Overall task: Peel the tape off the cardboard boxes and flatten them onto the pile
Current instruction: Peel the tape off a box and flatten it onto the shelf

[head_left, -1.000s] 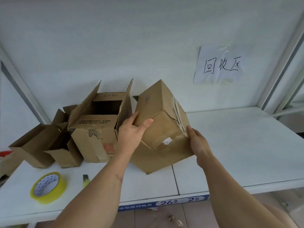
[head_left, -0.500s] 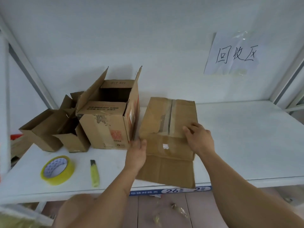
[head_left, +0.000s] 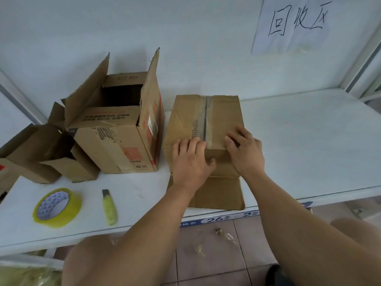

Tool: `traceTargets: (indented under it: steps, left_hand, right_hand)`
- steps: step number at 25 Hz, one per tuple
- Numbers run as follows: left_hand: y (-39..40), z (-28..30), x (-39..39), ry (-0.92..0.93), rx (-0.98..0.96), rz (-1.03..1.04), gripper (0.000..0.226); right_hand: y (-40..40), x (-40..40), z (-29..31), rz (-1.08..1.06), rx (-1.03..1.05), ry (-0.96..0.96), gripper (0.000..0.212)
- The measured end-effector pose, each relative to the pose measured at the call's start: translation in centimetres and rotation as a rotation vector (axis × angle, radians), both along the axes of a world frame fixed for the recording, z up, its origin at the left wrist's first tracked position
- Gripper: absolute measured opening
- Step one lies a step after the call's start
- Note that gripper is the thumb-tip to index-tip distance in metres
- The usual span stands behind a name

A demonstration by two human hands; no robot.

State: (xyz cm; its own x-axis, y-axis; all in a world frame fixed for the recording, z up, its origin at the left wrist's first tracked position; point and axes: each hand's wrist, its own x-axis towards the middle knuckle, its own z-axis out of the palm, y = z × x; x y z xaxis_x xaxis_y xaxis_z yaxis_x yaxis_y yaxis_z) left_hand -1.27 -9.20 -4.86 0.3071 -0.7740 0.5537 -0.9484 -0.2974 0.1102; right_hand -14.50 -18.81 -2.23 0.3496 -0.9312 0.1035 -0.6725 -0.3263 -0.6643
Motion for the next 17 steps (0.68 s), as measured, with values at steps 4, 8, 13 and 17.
traceTargets:
  steps: [4, 8, 13, 17]
  left_hand:
    - [-0.49, -0.1, -0.26, 0.023, -0.039, 0.025, 0.037]
    - [-0.49, -0.04, -0.32, 0.025, -0.085, -0.002, 0.03]
    - [-0.32, 0.12, -0.71, 0.034, -0.063, 0.011, 0.034]
    - [-0.36, -0.11, -0.65, 0.031, -0.084, 0.007, 0.036]
  right_hand:
    - [-0.01, 0.05, 0.1, -0.007, 0.014, -0.018, 0.044]
    - [0.1, -0.04, 0.07, 0.002, 0.02, -0.031, 0.044]
    - [0.2, -0.04, 0.28, 0.006, 0.021, -0.033, 0.044]
    - [0.24, -0.09, 0.36, 0.005, 0.029, -0.042, 0.044]
